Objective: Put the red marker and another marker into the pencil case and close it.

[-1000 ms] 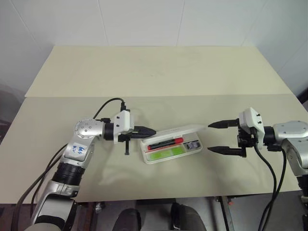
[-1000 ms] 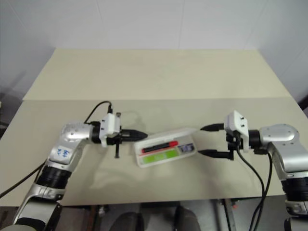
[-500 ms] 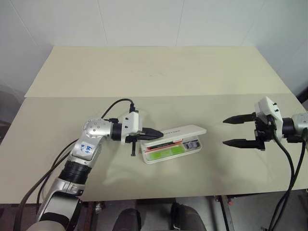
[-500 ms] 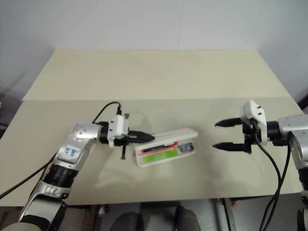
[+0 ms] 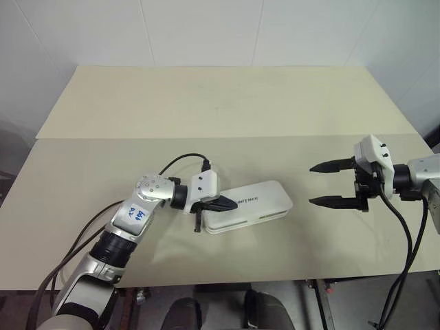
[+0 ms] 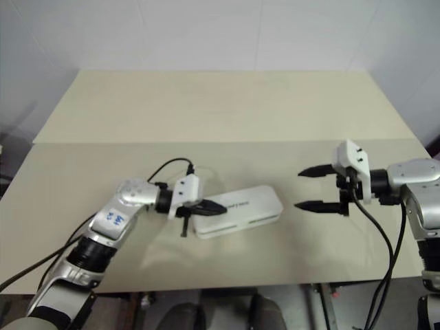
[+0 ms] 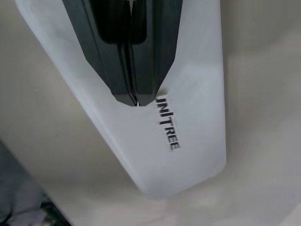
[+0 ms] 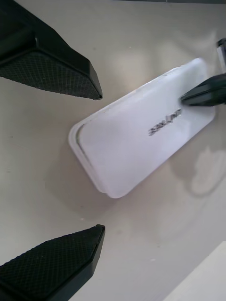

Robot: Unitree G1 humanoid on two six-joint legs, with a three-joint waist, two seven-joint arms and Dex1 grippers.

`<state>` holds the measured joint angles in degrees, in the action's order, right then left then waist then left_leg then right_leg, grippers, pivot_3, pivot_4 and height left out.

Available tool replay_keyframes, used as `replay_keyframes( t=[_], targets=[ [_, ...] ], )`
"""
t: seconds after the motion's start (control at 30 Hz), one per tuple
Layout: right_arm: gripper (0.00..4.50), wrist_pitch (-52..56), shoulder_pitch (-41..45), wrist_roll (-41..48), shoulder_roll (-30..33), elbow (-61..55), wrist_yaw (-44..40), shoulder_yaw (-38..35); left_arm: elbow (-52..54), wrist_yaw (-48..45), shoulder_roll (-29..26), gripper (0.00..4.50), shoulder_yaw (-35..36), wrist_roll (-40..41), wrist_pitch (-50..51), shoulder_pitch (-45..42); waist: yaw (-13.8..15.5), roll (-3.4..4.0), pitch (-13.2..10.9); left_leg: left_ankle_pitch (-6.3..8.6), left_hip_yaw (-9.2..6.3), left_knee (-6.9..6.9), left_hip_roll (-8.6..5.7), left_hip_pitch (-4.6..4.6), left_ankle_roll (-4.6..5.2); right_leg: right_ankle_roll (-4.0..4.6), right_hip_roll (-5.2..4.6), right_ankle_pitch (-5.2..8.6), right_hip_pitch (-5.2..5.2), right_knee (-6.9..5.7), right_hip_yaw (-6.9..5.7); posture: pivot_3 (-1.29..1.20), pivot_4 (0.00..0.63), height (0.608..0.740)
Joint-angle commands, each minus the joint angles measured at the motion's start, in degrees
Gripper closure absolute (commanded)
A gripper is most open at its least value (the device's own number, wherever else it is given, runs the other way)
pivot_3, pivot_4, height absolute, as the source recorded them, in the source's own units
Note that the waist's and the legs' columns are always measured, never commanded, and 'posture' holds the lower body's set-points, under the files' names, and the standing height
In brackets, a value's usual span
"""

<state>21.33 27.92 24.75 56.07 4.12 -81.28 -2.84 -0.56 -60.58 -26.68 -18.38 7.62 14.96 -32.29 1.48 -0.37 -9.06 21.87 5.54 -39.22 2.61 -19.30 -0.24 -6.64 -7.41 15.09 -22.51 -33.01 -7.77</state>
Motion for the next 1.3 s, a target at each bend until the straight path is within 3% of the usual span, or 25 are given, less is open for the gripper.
replay_keyframes(
  t=[0.03,0.47,0.67,0.9,1.03,1.13,1.3],
  targets=[
    [0.00,0.78,-0.45,1.64,0.14,-3.24,0.99,-2.15,1.24,2.59,0.96,4.45,-1.56,-2.18,2.41,0.43,0.02,0.00,0.00,0.00,0.00,0.00,0.00,0.00,0.00,0.00,0.00,0.00,0.00,0.00,0.01,0.00,0.150,0.740],
    [0.00,1.29,-2.43,2.77,-1.87,-5.44,3.22,-1.71,5.23,5.90,2.18,4.45,-4.97,-2.83,15.20,-0.40,0.09,-0.10,0.08,0.00,-0.04,-0.05,0.00,0.07,0.01,0.00,-0.01,0.00,0.09,-0.04,0.02,0.00,0.150,0.740],
    [0.00,-1.38,-1.85,1.67,-4.31,-3.35,3.50,-1.01,10.21,9.28,2.10,4.45,4.04,1.98,13.81,2.83,-0.07,-0.10,0.08,0.00,-0.04,-0.07,0.01,0.04,0.01,0.00,-0.01,0.00,0.05,-0.05,0.03,0.00,0.150,0.740],
    [0.00,-12.04,1.30,-1.18,-8.19,2.98,1.09,-0.01,18.40,6.84,-4.59,4.45,21.49,12.15,8.21,13.91,-0.41,-0.07,0.06,-0.01,-0.02,-0.02,0.04,0.04,0.00,0.00,-0.01,0.00,0.00,-0.02,0.03,0.00,0.150,0.740],
    [0.00,-14.31,3.50,-1.92,-9.15,7.15,0.04,0.36,22.11,6.43,-6.37,4.45,27.89,16.95,6.91,19.78,-0.32,-0.06,0.04,0.00,-0.02,0.00,0.05,0.05,0.00,0.01,-0.02,0.00,0.01,-0.02,0.03,0.00,0.150,0.740],
    [0.00,-17.99,4.97,-3.12,-10.14,10.19,-0.51,0.58,25.39,6.31,-8.13,3.90,32.33,19.70,7.38,25.10,-0.15,-0.06,0.04,0.00,-0.04,-0.01,0.03,0.03,0.00,0.01,-0.06,0.00,0.02,-0.03,0.03,0.00,0.150,0.740],
    [0.00,-22.95,7.77,-4.20,-10.86,17.14,-2.52,0.71,28.16,7.20,-10.16,2.20,36.78,21.30,6.02,29.77,-0.31,-0.04,0.04,0.00,-0.05,0.00,0.03,0.04,0.00,0.01,-0.05,0.01,0.03,-0.02,0.03,0.00,0.150,0.740]
  ],
)
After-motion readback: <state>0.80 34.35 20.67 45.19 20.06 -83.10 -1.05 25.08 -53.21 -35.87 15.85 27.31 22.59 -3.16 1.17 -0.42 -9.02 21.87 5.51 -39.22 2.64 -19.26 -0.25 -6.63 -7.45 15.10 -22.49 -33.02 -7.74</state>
